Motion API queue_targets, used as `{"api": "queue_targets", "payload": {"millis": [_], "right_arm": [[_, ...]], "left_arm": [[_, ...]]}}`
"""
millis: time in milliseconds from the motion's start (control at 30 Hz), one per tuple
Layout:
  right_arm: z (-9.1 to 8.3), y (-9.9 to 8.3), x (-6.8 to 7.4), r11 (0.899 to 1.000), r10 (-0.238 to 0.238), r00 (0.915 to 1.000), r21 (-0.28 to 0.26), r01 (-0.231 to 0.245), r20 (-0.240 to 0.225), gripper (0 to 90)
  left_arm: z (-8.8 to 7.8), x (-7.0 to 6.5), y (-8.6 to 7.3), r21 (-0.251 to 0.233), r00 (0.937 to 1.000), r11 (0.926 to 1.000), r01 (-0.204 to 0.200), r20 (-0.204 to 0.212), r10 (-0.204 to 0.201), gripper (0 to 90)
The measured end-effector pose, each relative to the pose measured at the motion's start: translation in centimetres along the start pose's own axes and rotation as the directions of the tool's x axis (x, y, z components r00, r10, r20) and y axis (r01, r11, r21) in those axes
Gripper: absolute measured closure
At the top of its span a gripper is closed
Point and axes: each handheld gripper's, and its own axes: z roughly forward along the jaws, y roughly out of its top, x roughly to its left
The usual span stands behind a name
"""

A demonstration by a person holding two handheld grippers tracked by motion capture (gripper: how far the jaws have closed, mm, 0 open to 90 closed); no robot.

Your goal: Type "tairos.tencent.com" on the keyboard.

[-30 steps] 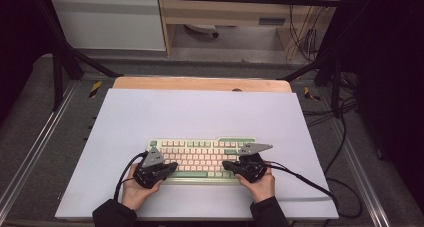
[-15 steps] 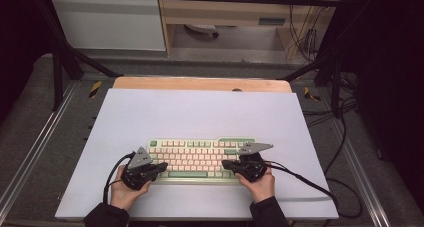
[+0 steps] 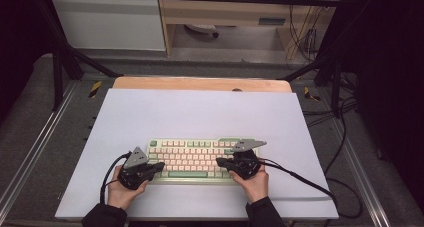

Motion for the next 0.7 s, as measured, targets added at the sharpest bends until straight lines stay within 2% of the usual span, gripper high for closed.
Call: {"api": "queue_targets", "payload": {"millis": [167,467,700], "right_arm": [[0.9,0.6,0.4,1.0,-0.007,1.0,-0.002,0.007,0.0,90.0],[2.6,1.4,0.9,1.0,-0.021,0.9993,0.015,0.02,0.03,90.0],[3.7,1.6,0.6,1.0,-0.007,0.9993,0.025,0.006,0.037,90.0]], "left_arm": [[0.0,0.1,0.0,-0.001,1.0,1.0,0.002,0.001,-0.002,90.0],[-0.2,0.3,0.0,-0.01,1.0,0.9999,0.009,0.0,-0.009,90.0],[-0.2,0.3,0.0,-0.01,0.9999,0.9999,0.012,0.0,-0.012,90.0]]}}
